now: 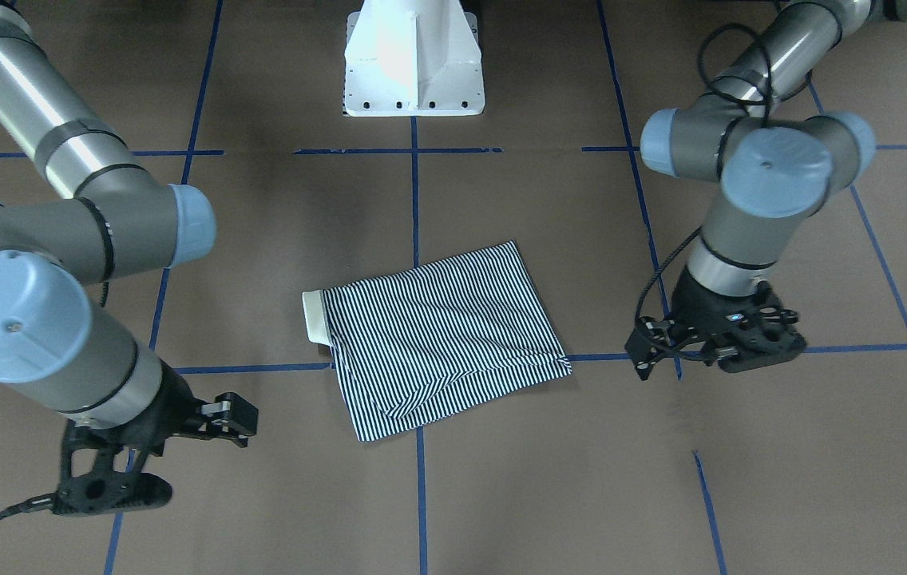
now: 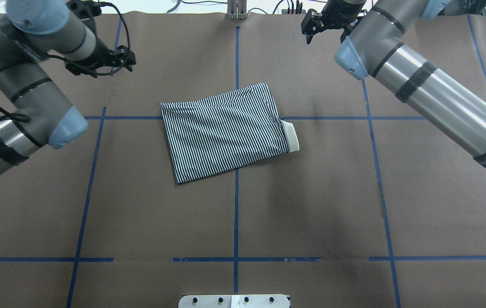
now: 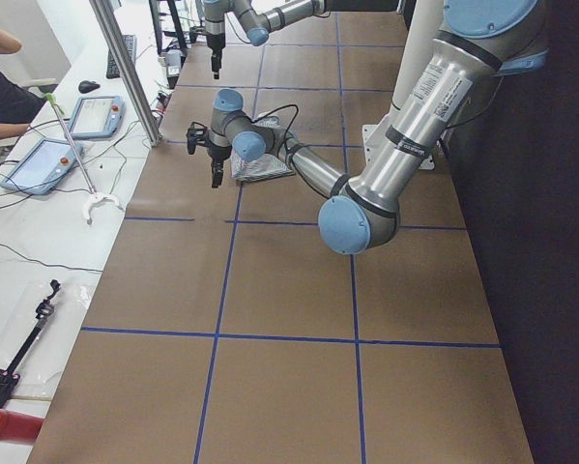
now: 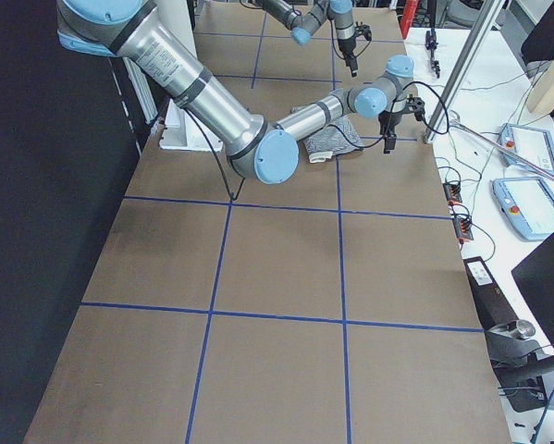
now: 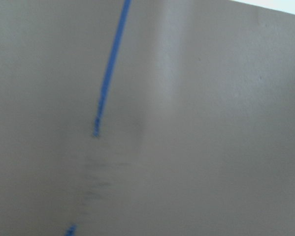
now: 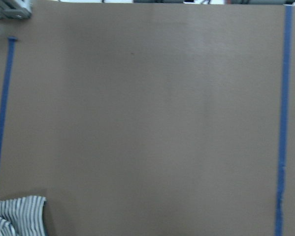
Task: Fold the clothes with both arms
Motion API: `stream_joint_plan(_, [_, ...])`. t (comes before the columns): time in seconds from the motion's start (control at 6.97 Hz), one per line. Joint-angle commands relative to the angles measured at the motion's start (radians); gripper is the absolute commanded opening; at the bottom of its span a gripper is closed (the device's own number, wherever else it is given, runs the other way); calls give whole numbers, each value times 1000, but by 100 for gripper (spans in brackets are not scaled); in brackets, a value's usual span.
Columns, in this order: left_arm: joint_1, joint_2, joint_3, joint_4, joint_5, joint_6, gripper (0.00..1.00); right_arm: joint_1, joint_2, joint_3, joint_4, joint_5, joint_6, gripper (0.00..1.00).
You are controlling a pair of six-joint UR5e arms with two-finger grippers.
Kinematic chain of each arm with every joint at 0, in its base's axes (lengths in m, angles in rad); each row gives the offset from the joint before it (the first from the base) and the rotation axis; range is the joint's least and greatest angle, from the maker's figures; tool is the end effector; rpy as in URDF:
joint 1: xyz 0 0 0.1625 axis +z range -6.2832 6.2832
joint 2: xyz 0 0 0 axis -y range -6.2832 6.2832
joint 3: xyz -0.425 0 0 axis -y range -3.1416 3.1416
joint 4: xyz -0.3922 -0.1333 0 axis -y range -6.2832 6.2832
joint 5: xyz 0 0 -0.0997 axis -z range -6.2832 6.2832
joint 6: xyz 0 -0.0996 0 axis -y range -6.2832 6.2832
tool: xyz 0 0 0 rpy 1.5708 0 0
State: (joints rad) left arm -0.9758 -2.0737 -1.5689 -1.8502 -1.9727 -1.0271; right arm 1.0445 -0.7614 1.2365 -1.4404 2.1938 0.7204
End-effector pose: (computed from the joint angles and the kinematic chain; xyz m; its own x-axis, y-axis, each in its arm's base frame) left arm 0.3054 -0.6195 0.3415 0.6553 -0.1189 -0.7459 0.3142 0.9409 0.1261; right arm -0.3290 -0.7160 0.2861 0.6748 -0.0534 0.7360 -0.0428 0.9929 0.1113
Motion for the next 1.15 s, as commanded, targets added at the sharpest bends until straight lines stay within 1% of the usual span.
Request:
stream_joint_plan(0.0, [-169,215,-153,2,-130,300,100,124,-199,255,-226,27,-274,100])
stream_joint_plan(0.14, [-276,300,-169,2,-196,505,100,209,-346,375,-295,30,-479,100])
stream_joint_plan(0.29, [-387,373,-155,0,-231,732,100,320,-484,435,-314,53,-644,100])
stream_joint_plan(0.43, [-490,424,-128,0,-262,942,100,413,-597,439,-313,142,-789,100])
stream_joint_plan(0.57, [-559,463,-96,-1,-284,1107,100,499,-683,449,-313,176,-884,100])
stream_joint_plan(0.72, [-613,471,-59,-1,-285,1282,100,541,-764,458,-310,176,-970,100])
stream_joint_plan(0.86, [-626,497,-28,0,-287,1338,100,580,-804,459,-310,173,-1002,100])
stream_joint_plan(1.0, [-624,541,-10,-27,-297,1317,100,577,-834,449,-281,164,-983,100])
